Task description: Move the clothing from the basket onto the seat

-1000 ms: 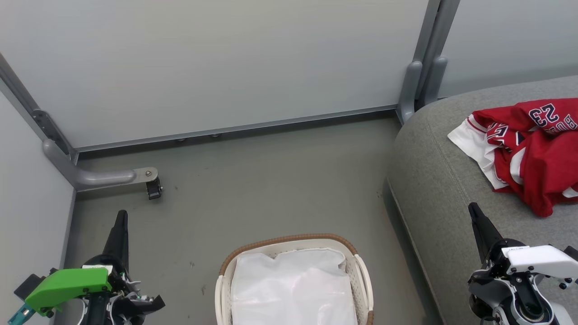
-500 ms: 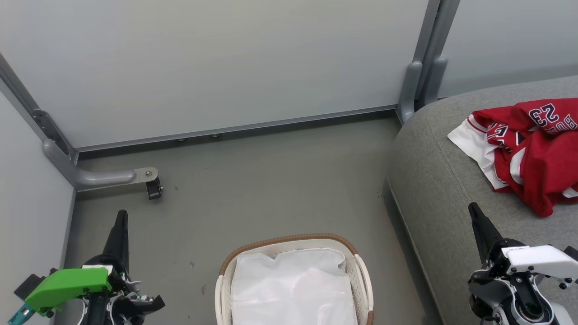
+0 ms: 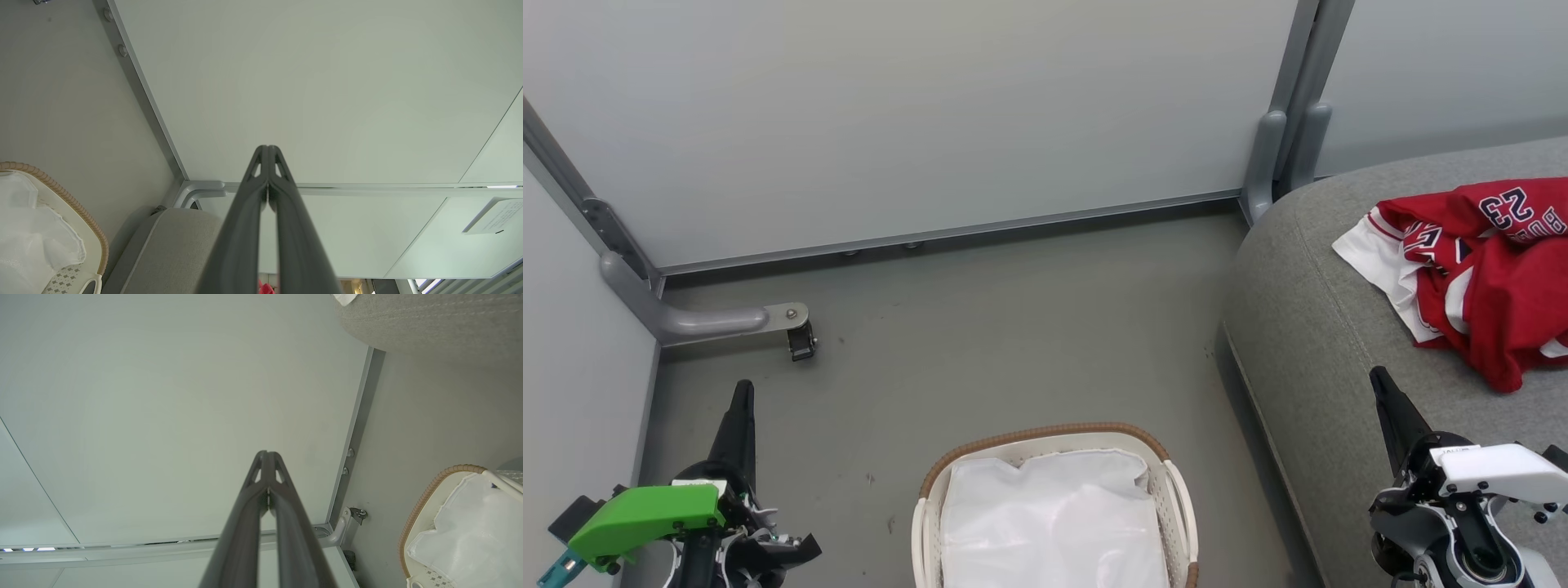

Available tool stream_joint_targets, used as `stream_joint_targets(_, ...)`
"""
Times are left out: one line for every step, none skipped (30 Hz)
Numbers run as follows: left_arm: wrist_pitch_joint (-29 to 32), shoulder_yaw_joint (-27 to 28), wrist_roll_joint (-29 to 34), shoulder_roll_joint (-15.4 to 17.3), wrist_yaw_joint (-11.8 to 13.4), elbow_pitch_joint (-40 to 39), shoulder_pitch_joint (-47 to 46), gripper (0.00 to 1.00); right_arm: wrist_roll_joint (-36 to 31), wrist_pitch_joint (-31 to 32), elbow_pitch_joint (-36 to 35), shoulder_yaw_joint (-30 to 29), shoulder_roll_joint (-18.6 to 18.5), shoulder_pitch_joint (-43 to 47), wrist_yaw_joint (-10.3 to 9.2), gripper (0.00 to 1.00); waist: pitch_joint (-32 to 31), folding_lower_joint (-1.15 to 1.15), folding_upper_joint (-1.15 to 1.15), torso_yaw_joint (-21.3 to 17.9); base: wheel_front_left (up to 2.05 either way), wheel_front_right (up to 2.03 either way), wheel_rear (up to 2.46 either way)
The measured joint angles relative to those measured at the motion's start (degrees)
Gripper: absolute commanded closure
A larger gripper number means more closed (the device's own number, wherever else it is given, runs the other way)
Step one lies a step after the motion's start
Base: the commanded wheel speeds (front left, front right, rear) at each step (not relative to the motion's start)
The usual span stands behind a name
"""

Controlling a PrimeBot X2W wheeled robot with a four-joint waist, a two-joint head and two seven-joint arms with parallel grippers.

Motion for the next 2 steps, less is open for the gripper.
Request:
stream_joint_targets(0.00,0.00,0.00,0.00,0.00,0.00,0.00,1.00,0.00,0.00,0.00,0.00,0.00,0.00,0.00,1.00,0.00,0.00,0.00,0.00,0.00,0.00,0.00)
stream_joint_targets(0.00,0.00,0.00,0.00,0.00,0.00,0.00,1.00,0.00,0.00,0.00,0.00,0.00,0.00,0.00,1.00,0.00,0.00,0.00,0.00,0.00,0.00,0.00)
